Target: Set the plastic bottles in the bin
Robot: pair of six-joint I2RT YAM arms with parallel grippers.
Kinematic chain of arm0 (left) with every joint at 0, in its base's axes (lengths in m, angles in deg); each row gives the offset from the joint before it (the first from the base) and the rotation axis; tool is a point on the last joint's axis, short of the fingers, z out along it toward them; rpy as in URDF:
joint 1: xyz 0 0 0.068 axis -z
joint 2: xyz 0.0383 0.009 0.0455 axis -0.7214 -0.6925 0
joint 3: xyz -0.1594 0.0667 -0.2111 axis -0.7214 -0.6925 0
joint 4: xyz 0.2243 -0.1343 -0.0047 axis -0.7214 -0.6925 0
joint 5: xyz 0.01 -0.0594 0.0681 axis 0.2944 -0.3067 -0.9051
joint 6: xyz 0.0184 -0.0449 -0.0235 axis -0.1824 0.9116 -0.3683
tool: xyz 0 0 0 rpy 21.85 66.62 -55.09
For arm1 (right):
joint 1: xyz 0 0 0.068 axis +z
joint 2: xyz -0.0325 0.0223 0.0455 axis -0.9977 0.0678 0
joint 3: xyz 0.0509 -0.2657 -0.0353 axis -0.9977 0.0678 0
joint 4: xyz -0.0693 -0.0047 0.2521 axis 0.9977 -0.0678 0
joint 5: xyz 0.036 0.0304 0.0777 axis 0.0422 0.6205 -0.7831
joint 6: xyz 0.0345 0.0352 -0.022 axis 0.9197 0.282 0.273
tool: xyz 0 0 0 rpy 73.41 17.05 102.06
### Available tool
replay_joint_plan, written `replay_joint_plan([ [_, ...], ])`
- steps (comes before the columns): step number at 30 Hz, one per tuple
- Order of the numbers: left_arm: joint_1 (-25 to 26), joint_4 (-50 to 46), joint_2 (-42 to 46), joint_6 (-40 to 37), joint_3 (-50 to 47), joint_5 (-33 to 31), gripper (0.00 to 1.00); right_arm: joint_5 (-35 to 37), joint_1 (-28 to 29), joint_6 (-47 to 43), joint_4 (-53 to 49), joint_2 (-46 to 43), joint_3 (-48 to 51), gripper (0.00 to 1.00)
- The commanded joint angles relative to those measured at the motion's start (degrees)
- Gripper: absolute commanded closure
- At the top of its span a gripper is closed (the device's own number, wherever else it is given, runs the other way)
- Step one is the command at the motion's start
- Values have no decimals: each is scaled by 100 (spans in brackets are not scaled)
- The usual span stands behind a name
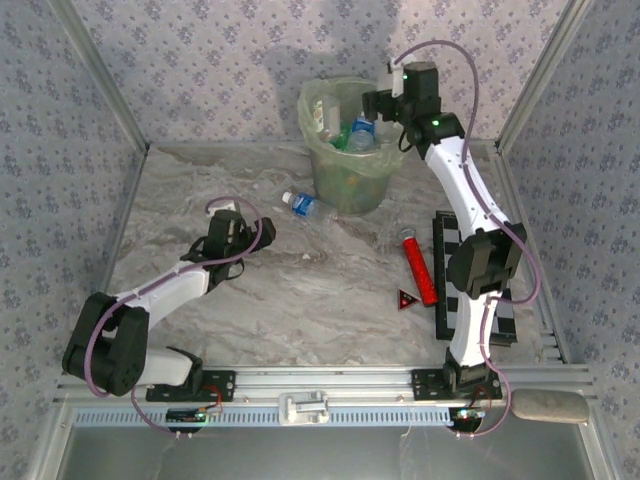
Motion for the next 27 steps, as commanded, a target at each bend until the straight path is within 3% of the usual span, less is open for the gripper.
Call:
replay_joint_plan([
  [1, 38, -111, -21, -72, 217, 79, 0, -759, -189, 539, -168, 305, -406, 0],
  [6, 51, -155, -30, -92, 281, 72, 0, -1712, -193, 583, -59, 498, -403, 3],
  [12, 60, -178, -32, -92, 300, 56, 0, -2065, -148, 726, -144, 648, -336, 10],
  [20, 73, -199, -21, -78, 273, 57, 0, -2164, -32, 629, -172, 733, -295, 29],
  [23, 85, -215, -15, -64, 274, 64, 0, -2014, -29, 591, -270, 728, -393, 28],
  [27, 112, -226, -24, -47, 313, 78, 0, -1598, 21, 366, -301, 431, -387, 15],
])
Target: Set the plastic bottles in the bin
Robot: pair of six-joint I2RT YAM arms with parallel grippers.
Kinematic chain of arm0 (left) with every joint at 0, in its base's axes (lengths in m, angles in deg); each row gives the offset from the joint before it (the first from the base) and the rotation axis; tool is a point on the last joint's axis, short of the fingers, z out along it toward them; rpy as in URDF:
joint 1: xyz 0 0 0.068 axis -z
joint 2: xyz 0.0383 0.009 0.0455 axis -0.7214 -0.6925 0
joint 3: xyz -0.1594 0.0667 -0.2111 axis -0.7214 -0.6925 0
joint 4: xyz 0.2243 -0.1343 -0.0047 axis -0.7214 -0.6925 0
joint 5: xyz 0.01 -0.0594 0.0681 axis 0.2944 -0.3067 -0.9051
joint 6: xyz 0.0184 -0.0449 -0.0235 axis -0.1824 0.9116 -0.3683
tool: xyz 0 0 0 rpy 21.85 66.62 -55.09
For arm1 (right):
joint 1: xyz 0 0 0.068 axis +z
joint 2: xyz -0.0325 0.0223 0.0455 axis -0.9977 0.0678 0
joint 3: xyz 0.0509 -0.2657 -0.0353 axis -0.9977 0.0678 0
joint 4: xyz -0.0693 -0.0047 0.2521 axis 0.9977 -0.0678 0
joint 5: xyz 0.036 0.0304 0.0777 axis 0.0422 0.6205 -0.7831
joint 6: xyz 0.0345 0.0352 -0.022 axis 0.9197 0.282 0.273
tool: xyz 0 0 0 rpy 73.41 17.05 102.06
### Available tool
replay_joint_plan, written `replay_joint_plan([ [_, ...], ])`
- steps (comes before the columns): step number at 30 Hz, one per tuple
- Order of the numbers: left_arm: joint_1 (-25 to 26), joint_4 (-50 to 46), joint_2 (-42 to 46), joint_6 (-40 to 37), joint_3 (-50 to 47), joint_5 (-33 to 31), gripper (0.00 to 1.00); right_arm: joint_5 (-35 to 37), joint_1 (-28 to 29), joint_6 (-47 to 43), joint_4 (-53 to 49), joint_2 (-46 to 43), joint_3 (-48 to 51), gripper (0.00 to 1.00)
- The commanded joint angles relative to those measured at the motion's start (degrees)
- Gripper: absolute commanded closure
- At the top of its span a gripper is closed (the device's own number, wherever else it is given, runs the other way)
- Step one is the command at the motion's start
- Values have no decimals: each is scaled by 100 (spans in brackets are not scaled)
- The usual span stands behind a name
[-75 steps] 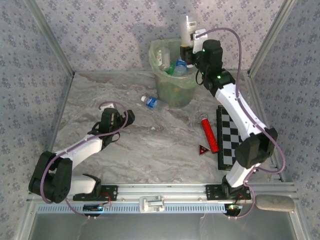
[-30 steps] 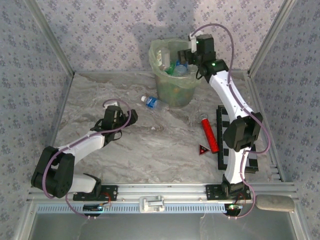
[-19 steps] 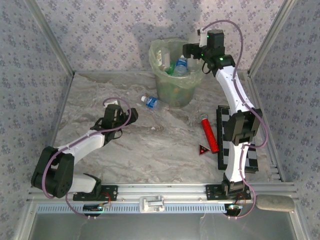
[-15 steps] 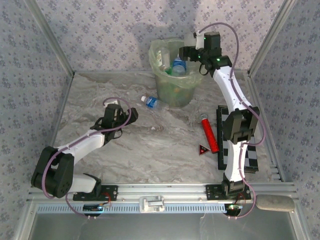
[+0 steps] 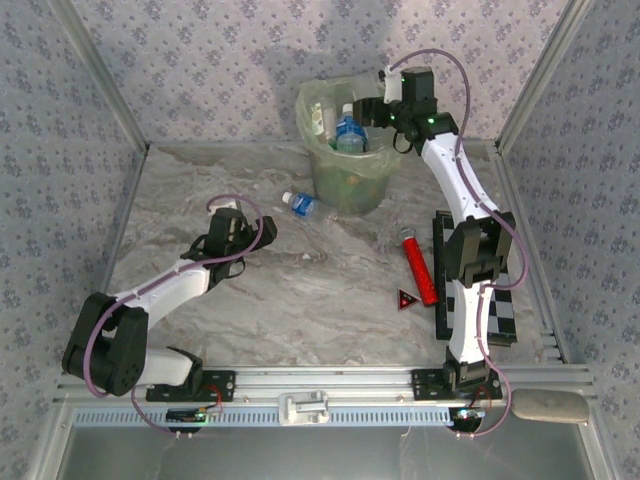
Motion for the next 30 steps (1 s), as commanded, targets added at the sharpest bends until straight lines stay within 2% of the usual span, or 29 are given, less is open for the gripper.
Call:
replay_joint_plan([
  [1, 68, -77, -31, -47, 201, 78, 0, 347, 148, -218, -131, -331, -73, 11],
  [4, 103, -86, -83, -22, 272, 82, 0, 828, 228, -411, 51, -827, 248, 0],
  [9, 243, -73, -270, 92, 481, 56, 0, 1204, 241, -471, 396, -1763, 1147, 0],
  [14, 474, 53, -555, 444, 748, -77, 0, 1369, 215, -167, 1150, -2954, 2746, 0],
  [22, 805, 85, -1370, 1160, 1478, -145, 0, 1231, 244, 404, 2102, -4792, 5360, 0],
  [25, 914, 124, -1621, 1472, 1654, -238, 0, 1256, 260, 731, 2524, -5370, 6385, 0],
  [30, 921, 99, -2073, 1846, 1974, -218, 0, 1449, 282, 1237, 2970, -6015, 7551, 0],
])
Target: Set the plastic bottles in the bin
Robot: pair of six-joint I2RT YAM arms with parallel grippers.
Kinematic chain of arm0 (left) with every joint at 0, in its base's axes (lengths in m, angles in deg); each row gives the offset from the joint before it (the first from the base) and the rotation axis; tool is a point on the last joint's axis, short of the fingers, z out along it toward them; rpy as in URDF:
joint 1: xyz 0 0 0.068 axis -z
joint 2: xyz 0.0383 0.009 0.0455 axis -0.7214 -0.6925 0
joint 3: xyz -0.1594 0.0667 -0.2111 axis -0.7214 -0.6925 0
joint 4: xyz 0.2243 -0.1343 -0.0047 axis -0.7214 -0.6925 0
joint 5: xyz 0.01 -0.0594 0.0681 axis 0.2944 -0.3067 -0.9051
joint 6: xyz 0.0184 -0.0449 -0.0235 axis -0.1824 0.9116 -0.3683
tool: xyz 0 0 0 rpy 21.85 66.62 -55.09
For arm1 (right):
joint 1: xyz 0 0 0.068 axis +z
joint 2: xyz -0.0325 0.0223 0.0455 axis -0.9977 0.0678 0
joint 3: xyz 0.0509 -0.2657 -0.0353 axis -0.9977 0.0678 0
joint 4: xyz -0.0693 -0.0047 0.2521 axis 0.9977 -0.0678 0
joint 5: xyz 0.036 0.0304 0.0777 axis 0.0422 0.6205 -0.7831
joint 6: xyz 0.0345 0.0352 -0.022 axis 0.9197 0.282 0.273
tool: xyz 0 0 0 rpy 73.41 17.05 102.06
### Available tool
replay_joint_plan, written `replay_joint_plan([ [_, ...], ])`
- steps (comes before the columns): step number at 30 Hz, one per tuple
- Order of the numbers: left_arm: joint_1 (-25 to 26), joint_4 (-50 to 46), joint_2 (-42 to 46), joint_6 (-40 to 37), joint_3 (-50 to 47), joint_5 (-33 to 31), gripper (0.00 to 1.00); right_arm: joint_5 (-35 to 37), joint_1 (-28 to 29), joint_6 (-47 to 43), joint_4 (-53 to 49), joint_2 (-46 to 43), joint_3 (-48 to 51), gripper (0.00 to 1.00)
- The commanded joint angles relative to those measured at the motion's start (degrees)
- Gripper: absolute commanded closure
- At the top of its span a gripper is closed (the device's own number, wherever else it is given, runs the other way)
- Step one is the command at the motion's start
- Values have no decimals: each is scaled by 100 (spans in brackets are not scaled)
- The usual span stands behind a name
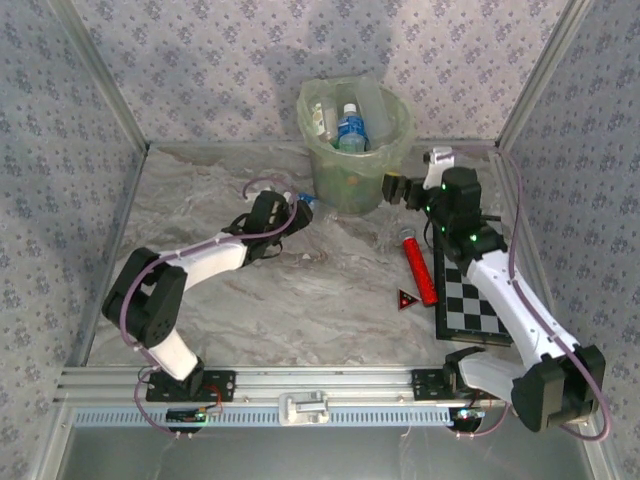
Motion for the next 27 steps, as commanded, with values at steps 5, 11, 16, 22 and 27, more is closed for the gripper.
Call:
replay_joint_plan([
  [5, 9, -75, -579, 577, 720, -164, 0, 416, 35, 740, 921, -647, 1190, 0],
  [11, 4, -344, -1109, 1513, 1189, -562, 0, 592, 27, 949, 959, -846, 1782, 0],
  [16, 19, -428, -1608, 2156, 1592, -660, 0, 643, 14, 1012, 1013, -873, 1950, 0],
  [22, 18, -915, -2058, 2538, 2166, -896, 0, 651, -1, 994, 1079, -808, 1968, 0],
  [27, 10, -1124, -2228, 2547, 2368, -1003, 0, 653, -12, 977, 982, -702, 1913, 0],
])
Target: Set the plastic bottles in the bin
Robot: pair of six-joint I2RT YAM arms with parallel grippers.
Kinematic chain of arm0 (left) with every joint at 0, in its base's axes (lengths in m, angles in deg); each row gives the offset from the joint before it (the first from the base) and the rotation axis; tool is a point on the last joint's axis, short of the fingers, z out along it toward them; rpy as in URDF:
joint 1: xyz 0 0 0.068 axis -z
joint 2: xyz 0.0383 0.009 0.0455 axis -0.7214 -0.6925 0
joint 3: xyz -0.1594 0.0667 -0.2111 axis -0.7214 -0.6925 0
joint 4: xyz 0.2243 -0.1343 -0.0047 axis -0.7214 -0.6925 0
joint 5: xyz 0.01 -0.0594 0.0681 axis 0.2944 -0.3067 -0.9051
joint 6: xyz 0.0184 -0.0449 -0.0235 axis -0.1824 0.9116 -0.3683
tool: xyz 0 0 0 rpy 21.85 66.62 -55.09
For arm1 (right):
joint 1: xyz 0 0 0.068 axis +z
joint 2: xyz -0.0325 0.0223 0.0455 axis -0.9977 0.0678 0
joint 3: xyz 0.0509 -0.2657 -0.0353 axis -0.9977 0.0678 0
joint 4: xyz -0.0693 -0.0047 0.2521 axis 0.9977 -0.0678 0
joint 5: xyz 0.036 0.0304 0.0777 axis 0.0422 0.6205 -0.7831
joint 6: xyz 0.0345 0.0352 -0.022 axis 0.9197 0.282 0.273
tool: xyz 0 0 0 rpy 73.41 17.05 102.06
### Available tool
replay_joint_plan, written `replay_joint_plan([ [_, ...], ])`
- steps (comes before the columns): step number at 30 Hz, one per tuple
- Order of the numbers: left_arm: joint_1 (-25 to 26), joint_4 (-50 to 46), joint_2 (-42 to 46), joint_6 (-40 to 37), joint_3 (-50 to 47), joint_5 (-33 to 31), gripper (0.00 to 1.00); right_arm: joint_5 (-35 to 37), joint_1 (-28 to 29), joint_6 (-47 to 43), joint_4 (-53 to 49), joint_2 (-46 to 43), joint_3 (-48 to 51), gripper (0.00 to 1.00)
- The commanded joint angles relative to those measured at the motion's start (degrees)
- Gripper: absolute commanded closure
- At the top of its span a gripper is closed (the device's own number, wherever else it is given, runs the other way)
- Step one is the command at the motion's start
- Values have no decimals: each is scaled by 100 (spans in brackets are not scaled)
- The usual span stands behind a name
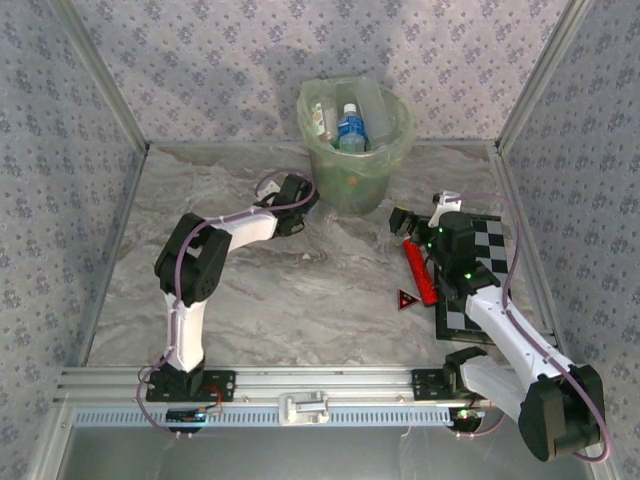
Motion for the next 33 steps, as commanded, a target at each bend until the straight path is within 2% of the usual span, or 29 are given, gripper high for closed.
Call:
replay_joint_plan([
  [1, 12, -327, -134, 253, 196, -235, 0, 142, -17, 52, 80, 44, -28, 0],
  [8, -24, -294, -395, 196, 264, 70, 0, 162, -34, -21, -22, 35, -123, 0],
  [15, -45, -234, -529, 36, 207, 366, 6, 224, -42, -46, -116, -24, -125, 0],
  [18, -45, -137, -448, 23, 17, 333, 14, 223, -52, -20, -117, -31, -107, 0],
  [22, -56, -77, -266, 35, -231, 148, 34, 216, -52, -3, -109, -31, -98, 0],
  [25, -79, -43, -131, 17, -366, 21, 42, 208, -59, -1, -90, -31, -107, 0],
  [29, -110, 149, 175, -127, -583, -131, 45, 186, -57, 21, -82, -22, -107, 0],
  [33, -113, 237, 658, -605, -722, -384, 46, 185, -56, 26, -86, -4, -107, 0],
])
